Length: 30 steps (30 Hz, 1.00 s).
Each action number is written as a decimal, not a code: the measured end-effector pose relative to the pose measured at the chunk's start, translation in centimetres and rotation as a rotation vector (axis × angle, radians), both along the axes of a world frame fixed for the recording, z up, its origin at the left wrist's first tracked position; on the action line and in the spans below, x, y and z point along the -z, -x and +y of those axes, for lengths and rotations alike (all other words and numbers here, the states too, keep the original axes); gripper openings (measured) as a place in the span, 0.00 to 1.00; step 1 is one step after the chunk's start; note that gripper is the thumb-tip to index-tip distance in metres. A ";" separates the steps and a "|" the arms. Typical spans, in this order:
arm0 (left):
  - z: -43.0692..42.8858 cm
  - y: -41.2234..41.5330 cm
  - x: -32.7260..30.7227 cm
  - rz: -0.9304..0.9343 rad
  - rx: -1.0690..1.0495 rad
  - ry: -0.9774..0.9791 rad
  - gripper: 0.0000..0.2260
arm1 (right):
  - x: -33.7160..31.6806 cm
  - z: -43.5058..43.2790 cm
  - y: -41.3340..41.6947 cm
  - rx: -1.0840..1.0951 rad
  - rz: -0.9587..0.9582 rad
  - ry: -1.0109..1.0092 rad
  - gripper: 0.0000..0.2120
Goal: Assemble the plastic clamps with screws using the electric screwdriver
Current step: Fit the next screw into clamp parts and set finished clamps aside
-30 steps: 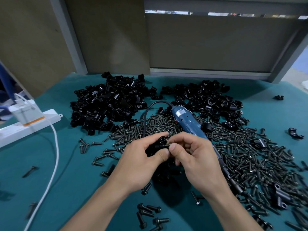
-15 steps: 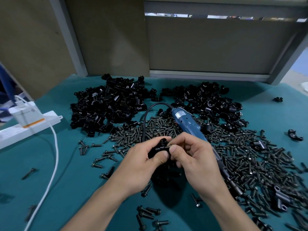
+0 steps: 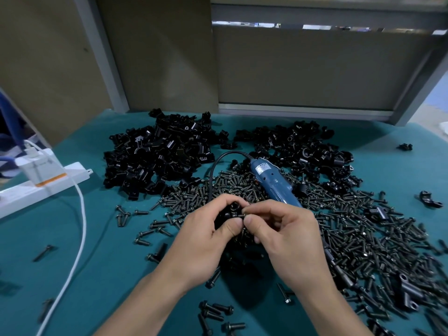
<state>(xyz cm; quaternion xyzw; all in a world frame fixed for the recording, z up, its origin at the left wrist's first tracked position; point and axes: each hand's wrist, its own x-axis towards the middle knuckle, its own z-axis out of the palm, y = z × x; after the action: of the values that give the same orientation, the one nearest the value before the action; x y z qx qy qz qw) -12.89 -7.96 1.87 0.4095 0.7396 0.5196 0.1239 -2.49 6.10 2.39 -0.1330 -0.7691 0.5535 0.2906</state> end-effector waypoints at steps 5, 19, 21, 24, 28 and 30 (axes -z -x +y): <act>-0.2 -0.2 0.2 0.073 -0.037 0.046 0.07 | 0.3 -0.4 0.2 0.059 -0.009 0.014 0.12; 0.0 -0.5 0.2 0.037 0.012 0.103 0.09 | 0.5 -0.7 0.5 0.006 0.060 0.173 0.13; 0.0 -0.5 0.2 0.019 0.020 0.078 0.10 | 0.3 -0.7 0.5 0.007 0.068 0.177 0.14; 0.0 -0.5 0.2 0.016 0.022 0.064 0.07 | 0.1 -0.7 0.5 0.006 0.063 0.155 0.14; 0.0 -0.4 0.2 0.013 0.000 0.087 0.09 | 0.0 -0.7 0.4 0.017 0.045 0.118 0.13; 0.1 -0.4 0.3 0.021 0.002 0.091 0.09 | 0.0 -0.8 0.4 0.016 0.048 0.116 0.13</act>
<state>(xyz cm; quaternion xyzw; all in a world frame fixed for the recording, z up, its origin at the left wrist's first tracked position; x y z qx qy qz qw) -12.47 -7.90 1.60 0.4095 0.7633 0.4811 0.1351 -2.93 5.31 2.43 -0.1426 -0.7276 0.5976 0.3052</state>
